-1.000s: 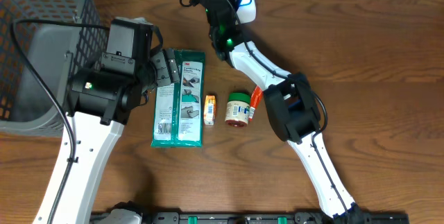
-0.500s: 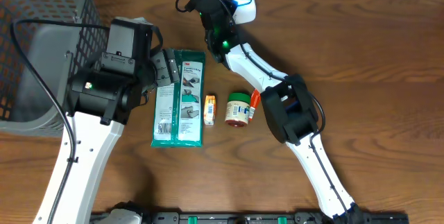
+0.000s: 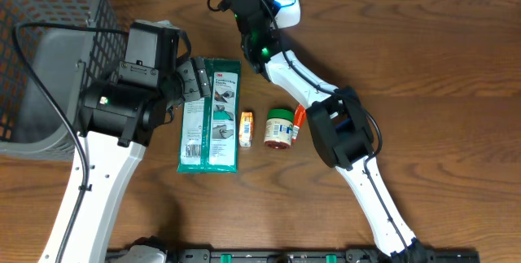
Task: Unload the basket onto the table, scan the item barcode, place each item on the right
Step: 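Lift the wipes pack and hold it over the white scanner, then lower the wipes pack onto the table right of the scanner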
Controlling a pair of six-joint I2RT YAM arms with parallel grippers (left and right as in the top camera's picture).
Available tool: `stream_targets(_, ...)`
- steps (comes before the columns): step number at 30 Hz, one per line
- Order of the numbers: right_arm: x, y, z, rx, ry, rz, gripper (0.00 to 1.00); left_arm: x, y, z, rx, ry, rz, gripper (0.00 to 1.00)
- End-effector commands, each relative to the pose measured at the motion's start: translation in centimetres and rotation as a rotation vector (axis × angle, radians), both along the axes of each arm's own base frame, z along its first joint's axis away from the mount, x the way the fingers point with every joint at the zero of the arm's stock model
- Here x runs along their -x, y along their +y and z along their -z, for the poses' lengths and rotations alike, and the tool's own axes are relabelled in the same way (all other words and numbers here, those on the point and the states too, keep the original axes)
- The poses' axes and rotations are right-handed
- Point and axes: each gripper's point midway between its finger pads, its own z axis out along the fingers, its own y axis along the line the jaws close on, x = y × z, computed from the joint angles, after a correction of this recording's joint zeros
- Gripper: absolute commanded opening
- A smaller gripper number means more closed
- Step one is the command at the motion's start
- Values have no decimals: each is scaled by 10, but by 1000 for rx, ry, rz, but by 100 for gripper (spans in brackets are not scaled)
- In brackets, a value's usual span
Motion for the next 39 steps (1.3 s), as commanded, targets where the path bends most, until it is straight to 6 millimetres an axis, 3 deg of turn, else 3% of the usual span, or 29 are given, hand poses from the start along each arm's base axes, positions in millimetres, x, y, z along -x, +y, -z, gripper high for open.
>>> stream_targets(1,-4,-8,-32,-78,-54,28,1,-2,3,-5,-14,-13,-5,86)
stream_targets(10,9,-45,-136,-258,-110,92,1,-2,3,-5,-14,-12,-5,86)
stream_targets(14,29,-79,-174,-352,-69,160,1,-2,3,-5,-14,-13,-5,86)
stream_targets(18,57,-128,-187,-482,17,290,1,-2,3,-5,-14,-12,-5,86)
stream_targets(23,95,-195,-159,-633,247,450,1,-2,3,-5,-14,-12,-5,86)
stream_targets(30,147,-303,-91,-808,594,707,1,-2,3,-5,-14,-12,-5,86)
stream_targets(34,170,-340,-63,-965,753,737,1,-2,3,-5,-14,-13,-5,86)
stream_targets(35,174,-343,-57,-1026,787,730,4,-2,3,-5,-14,-12,-5,86)
stream_targets(36,177,-343,-52,-1093,823,712,16,-2,3,-5,-14,-13,-5,86)
stream_targets(38,180,-337,-44,-1197,881,667,49,-2,3,-5,-14,-12,-5,86)
stream_targets(39,181,-332,-39,-1242,912,637,57,-2,3,-5,-14,-13,-5,86)
